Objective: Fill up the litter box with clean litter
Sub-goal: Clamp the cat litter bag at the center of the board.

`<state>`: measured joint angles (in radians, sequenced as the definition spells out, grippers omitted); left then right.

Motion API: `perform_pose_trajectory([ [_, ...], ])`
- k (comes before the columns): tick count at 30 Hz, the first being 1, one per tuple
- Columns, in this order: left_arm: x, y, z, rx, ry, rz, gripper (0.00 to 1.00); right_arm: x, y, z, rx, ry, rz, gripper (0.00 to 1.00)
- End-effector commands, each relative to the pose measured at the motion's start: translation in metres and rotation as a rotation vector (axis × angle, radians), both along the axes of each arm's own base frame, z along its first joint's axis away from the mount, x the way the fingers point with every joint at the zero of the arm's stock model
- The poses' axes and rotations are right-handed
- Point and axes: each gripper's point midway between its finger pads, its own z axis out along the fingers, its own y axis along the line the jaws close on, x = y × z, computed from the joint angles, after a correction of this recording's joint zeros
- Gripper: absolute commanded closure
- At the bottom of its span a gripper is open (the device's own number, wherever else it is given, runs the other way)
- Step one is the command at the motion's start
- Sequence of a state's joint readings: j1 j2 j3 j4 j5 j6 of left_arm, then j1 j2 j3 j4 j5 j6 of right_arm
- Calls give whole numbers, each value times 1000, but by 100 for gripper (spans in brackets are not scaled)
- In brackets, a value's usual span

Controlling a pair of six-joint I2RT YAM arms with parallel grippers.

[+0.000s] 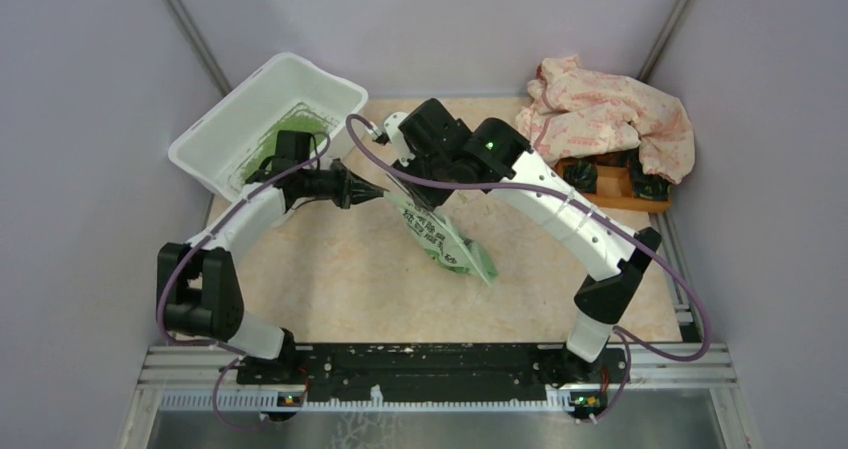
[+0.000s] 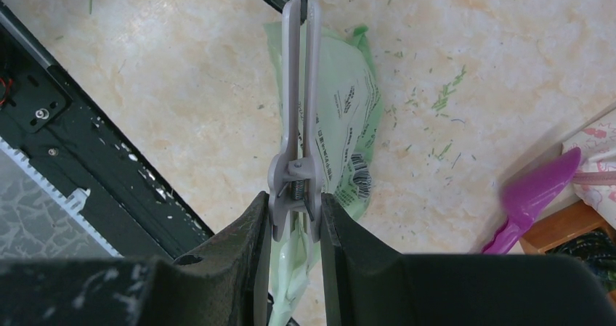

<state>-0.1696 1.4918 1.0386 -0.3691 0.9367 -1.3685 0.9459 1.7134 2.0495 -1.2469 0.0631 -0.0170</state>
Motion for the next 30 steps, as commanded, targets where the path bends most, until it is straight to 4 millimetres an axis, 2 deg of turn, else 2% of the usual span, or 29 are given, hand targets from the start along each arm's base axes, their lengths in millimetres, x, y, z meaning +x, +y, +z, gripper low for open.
perform_pose_trajectory([
  [1,5,-8,4,-17,-35,-25,99,-3,-6,-1,-11,13,3,100],
  [14,14,-16,12,-37,-59,-32,100,-7,-4,-7,-13,31,34,100],
  [20,9,-16,5,-50,-40,-33,100,-9,-2,-8,-7,37,58,100],
  [27,9,-17,8,-55,-44,-38,100,-10,-3,-14,-23,48,60,100],
  [30,7,-14,1,-52,-27,-37,100,-10,-3,-16,-27,54,59,100],
])
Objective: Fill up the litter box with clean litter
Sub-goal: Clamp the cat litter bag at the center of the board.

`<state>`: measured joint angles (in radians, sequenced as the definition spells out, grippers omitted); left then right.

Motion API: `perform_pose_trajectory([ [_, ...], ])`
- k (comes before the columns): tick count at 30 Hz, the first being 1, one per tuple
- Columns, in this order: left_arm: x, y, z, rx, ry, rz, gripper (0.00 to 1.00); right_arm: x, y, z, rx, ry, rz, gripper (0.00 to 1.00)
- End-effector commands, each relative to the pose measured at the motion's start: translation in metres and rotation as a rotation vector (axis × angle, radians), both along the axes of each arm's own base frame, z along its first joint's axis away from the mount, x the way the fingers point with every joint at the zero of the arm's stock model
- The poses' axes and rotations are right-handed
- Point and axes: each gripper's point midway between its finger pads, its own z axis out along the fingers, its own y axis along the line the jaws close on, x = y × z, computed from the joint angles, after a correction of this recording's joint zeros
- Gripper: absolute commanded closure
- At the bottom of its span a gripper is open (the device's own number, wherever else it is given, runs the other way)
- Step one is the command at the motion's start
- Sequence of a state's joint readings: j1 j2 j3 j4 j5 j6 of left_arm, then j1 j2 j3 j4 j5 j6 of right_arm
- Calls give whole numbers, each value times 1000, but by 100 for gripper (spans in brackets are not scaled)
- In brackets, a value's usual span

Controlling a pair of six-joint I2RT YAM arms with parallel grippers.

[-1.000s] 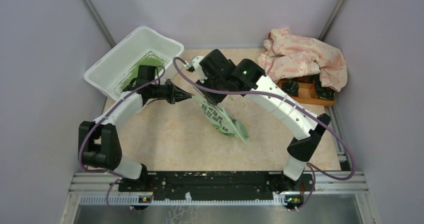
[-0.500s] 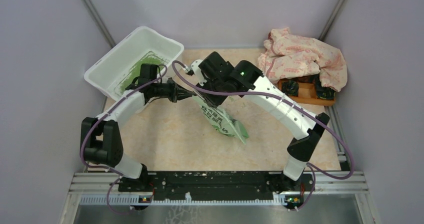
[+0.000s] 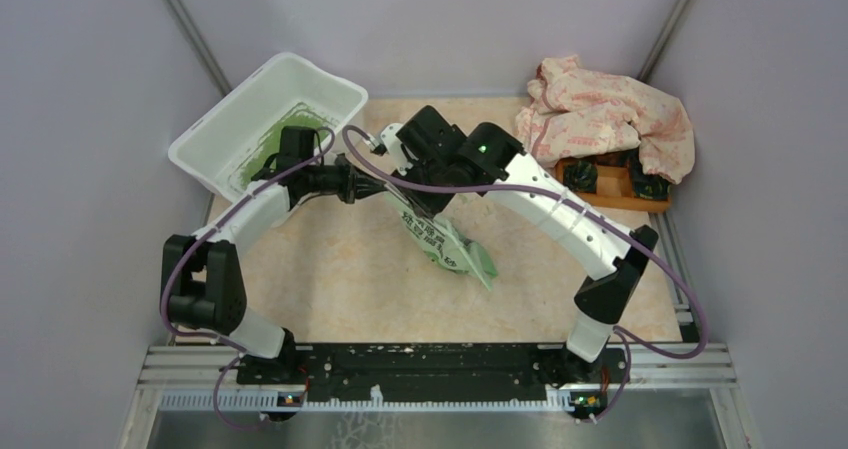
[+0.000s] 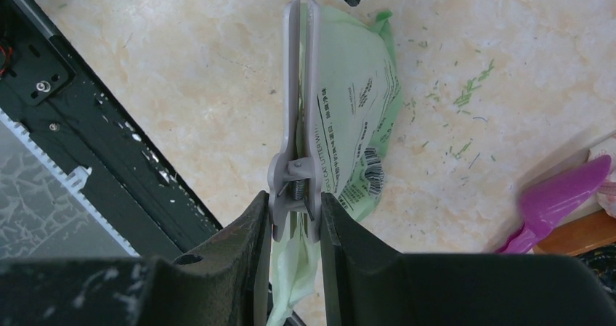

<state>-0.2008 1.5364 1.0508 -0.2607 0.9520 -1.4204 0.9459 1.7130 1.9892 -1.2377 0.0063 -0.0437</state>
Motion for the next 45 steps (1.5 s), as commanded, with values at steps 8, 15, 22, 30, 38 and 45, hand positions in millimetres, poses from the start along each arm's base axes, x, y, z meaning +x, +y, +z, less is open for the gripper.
perform_pose_trajectory([
  [8,-2,23,-30,35,35,25,100,-7,-8,-4,-25,16,11,100],
  [15,-14,26,-23,28,9,12,100,-8,-8,-8,-35,22,16,100],
  [22,-32,27,-17,10,0,-3,100,-8,-9,-6,-31,15,13,100],
  [30,-42,27,14,-29,-47,0,100,-8,-10,-3,-28,9,11,100],
  [38,-36,27,17,-23,-43,21,100,-10,-12,-1,-23,4,12,100],
  [45,-46,28,30,-40,-62,18,100,-10,-13,-1,-24,3,10,100],
])
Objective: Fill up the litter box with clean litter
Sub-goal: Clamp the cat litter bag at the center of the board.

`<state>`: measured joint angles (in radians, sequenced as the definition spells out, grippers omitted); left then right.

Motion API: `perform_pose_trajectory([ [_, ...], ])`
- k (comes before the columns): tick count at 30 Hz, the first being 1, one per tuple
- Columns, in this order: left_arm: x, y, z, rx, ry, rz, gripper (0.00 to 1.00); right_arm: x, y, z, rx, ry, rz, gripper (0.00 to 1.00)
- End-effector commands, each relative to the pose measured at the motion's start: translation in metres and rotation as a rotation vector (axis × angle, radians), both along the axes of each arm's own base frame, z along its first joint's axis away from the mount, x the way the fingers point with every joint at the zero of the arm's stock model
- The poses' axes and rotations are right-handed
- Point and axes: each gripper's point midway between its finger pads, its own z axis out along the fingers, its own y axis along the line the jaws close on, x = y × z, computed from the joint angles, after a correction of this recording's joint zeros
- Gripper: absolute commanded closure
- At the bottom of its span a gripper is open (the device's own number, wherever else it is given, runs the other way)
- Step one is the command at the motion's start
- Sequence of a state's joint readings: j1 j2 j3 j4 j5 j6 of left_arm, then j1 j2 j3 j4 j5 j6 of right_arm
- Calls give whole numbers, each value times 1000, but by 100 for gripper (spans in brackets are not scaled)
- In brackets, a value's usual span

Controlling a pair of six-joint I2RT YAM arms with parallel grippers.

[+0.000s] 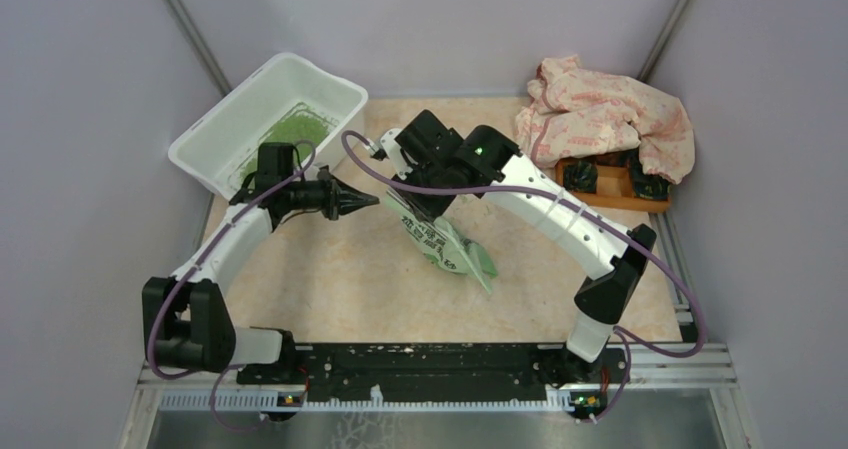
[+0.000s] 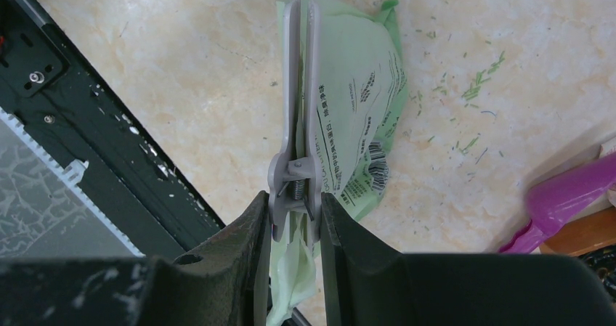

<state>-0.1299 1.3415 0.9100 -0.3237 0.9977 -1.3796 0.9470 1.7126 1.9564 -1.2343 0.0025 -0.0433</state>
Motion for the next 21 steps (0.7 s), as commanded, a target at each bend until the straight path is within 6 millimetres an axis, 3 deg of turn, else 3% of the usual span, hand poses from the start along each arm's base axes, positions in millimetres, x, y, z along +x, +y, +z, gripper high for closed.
perform_pose_trajectory([
  [1,-7,0,22,-22,-42,-3,100,-7,-11,10,-2,-18,7,100],
  [8,-13,0,29,-26,-50,-1,100,-6,-11,11,0,-21,6,100],
  [21,-17,-14,13,-6,-14,-23,100,-6,-10,12,6,-22,8,100],
])
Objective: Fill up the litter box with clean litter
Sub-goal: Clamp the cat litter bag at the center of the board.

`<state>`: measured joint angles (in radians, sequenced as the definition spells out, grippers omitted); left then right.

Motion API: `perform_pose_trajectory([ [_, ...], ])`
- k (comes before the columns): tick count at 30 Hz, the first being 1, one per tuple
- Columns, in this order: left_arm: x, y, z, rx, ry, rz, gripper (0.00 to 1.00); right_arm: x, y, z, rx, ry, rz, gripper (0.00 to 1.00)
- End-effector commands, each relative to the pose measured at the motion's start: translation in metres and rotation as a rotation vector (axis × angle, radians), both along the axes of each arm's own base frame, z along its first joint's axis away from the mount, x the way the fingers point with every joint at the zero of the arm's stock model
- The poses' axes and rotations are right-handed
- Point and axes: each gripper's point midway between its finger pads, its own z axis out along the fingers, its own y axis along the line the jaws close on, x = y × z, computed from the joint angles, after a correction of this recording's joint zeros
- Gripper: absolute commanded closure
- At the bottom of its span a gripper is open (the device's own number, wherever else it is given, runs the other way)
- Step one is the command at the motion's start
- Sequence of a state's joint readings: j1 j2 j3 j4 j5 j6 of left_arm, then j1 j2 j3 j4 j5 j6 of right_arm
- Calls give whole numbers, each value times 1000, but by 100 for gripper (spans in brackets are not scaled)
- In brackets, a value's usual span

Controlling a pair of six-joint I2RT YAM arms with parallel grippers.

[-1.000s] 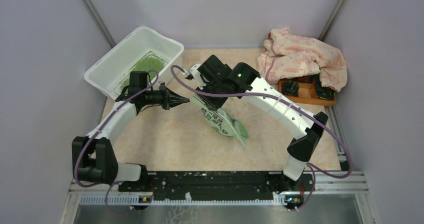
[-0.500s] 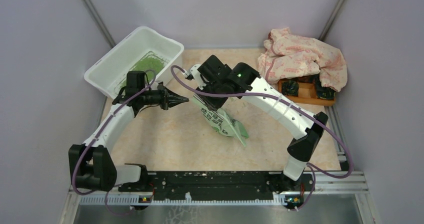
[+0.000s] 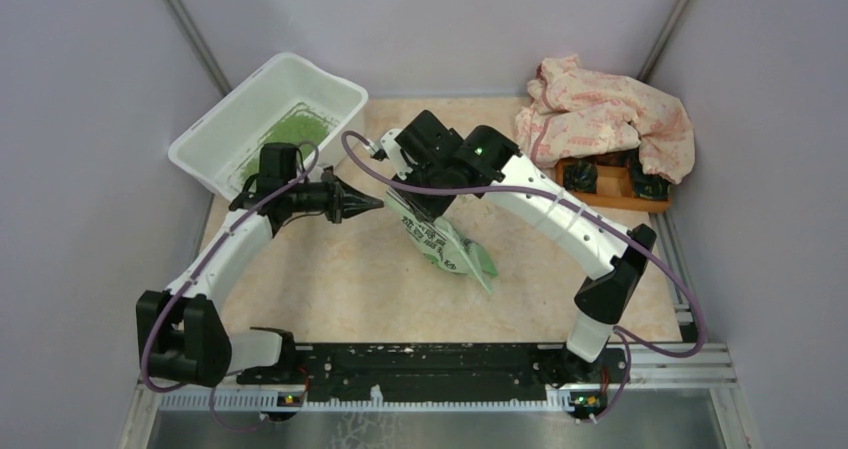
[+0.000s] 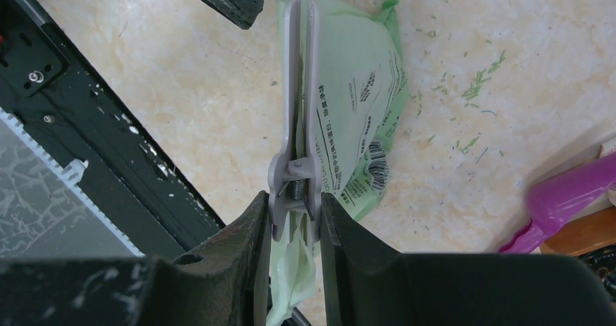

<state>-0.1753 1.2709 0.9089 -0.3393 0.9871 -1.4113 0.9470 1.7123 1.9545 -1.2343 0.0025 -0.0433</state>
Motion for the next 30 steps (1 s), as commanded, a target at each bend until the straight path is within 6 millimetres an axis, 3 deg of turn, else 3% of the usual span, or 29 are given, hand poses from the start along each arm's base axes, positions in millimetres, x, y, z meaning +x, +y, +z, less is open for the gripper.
perform_pose_trajectory([
  [1,1,-4,-6,7,11,1,100,-6,-9,13,7,-24,7,100],
  [10,11,-8,-29,29,62,9,100,-11,-6,12,9,-16,25,100],
  [21,22,-11,-28,27,57,12,100,-13,-3,5,-6,-4,35,100],
  [30,19,-11,-29,20,56,2,100,-11,-7,-5,-48,17,-8,100],
])
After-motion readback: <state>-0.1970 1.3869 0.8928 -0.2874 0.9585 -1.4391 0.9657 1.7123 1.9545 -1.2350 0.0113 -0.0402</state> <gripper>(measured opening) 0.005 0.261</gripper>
